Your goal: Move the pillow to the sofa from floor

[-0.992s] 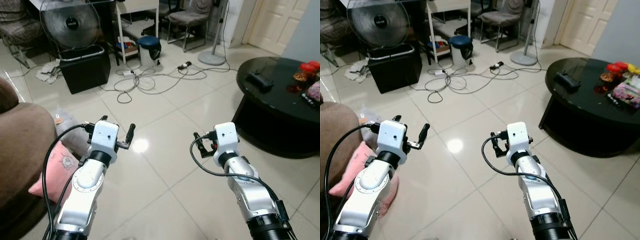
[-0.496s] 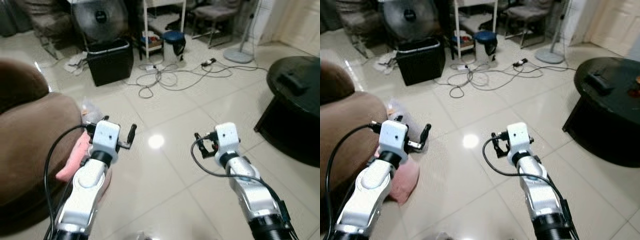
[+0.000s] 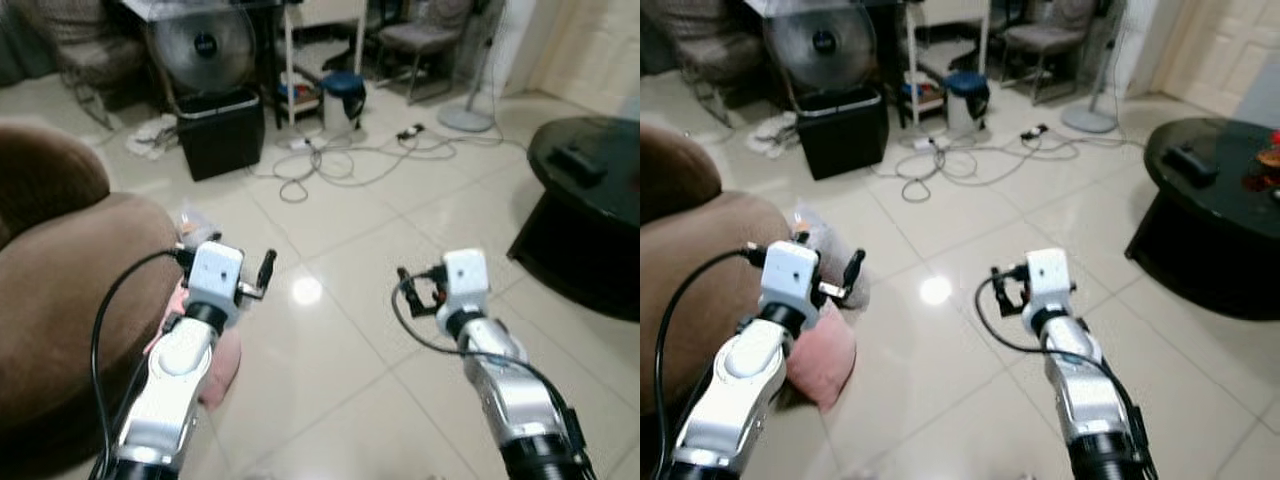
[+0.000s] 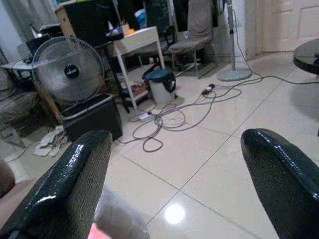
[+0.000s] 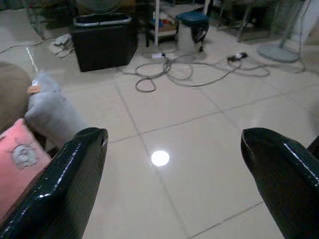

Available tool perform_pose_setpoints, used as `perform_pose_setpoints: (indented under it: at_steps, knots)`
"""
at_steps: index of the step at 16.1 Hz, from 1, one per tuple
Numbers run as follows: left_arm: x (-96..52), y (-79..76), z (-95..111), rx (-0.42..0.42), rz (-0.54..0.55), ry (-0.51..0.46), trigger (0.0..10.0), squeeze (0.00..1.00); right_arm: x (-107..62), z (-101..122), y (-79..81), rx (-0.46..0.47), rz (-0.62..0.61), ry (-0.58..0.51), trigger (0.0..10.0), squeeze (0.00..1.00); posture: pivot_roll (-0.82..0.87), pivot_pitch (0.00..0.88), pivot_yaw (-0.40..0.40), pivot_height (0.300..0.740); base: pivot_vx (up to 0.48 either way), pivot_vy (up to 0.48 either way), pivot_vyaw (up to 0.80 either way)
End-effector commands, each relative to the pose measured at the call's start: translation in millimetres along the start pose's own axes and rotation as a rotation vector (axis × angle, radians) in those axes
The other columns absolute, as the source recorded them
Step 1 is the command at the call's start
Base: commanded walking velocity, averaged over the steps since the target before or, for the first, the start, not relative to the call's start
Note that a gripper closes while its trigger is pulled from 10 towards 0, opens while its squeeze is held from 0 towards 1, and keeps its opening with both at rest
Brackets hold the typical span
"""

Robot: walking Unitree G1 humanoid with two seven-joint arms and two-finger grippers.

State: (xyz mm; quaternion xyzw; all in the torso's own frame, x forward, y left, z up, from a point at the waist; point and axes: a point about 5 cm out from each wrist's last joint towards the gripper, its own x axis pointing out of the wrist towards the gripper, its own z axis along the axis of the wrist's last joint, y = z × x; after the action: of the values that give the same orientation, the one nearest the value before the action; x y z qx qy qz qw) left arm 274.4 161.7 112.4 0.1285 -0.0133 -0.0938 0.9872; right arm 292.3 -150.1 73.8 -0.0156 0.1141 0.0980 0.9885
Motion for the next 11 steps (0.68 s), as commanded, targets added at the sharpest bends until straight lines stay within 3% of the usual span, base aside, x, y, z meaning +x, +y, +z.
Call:
perform_pose_setpoints:
  at_steps: [1,11]
  knots:
    - [1.4,0.7,0.8,0.008,-0.005,-0.002,10.0,0.0,1.0,5.0,3.2,0.007,0.016,-0.015,10.0,0.0,0.05,0.0,0.019,0.74,0.0,0.322,0.0]
    - [1.8,-0.3,0.5,0.01,-0.015,-0.001,10.0,0.0,-1.0,4.9,-0.1,-0.031,-0.003,-0.023,10.0,0.0,0.05,0.0,0.025,0.74,0.0,0.321,0.0]
